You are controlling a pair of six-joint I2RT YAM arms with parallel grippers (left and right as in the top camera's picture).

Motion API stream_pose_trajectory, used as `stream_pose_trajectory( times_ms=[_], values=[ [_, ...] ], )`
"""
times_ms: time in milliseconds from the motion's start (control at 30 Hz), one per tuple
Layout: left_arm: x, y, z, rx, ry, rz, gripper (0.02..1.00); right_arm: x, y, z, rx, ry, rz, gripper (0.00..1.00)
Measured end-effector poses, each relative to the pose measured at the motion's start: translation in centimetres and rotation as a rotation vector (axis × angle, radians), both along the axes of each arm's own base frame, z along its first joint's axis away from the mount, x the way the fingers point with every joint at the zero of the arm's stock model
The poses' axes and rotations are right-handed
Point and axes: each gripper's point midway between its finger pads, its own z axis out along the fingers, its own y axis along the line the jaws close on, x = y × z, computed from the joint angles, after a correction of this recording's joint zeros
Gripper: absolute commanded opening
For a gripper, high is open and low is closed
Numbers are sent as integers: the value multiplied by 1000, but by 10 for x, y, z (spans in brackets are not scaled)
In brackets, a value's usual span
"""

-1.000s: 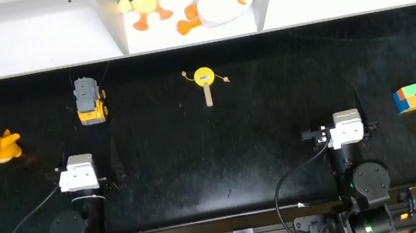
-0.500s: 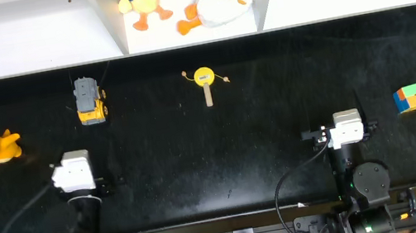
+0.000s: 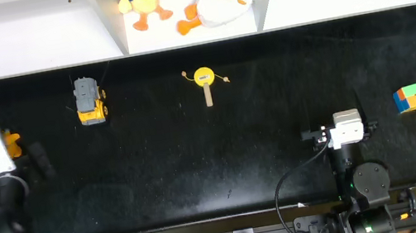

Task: Store Toys

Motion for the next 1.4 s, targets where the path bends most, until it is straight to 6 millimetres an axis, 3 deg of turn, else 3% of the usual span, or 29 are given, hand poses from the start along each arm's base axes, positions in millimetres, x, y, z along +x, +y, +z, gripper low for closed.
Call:
stream_pose_trajectory(
  times_ms=[100,267,433,533,800,933,1000,1033,1067,1167,1400],
  values=[
    [-3,23,-5,4,2,-9,996,0,0,0,0,1,0,996],
    [-3,59,14,115,-76,6,998,0,0,0,0,0,0,996],
    [6,77,22,208,-91,-14,998,0,0,0,0,0,0,996],
    [16,90,10,220,-67,-39,996,0,0,0,0,0,0,996],
    [41,119,-51,155,21,-77,996,0,0,0,0,0,0,996],
    [56,130,-68,147,3,-98,987,0,0,0,0,0,0,996],
    [61,131,-76,135,0,-111,875,0,0,0,0,0,0,996],
    [63,129,-81,124,3,-120,709,0,0,0,0,0,0,996],
    [66,126,-87,107,8,-135,617,0,0,0,0,1,0,996],
    [72,119,-91,92,4,-164,426,0,0,0,0,1,0,996],
    [81,107,-91,96,2,-208,266,0,0,0,0,0,1,996]
  ],
)
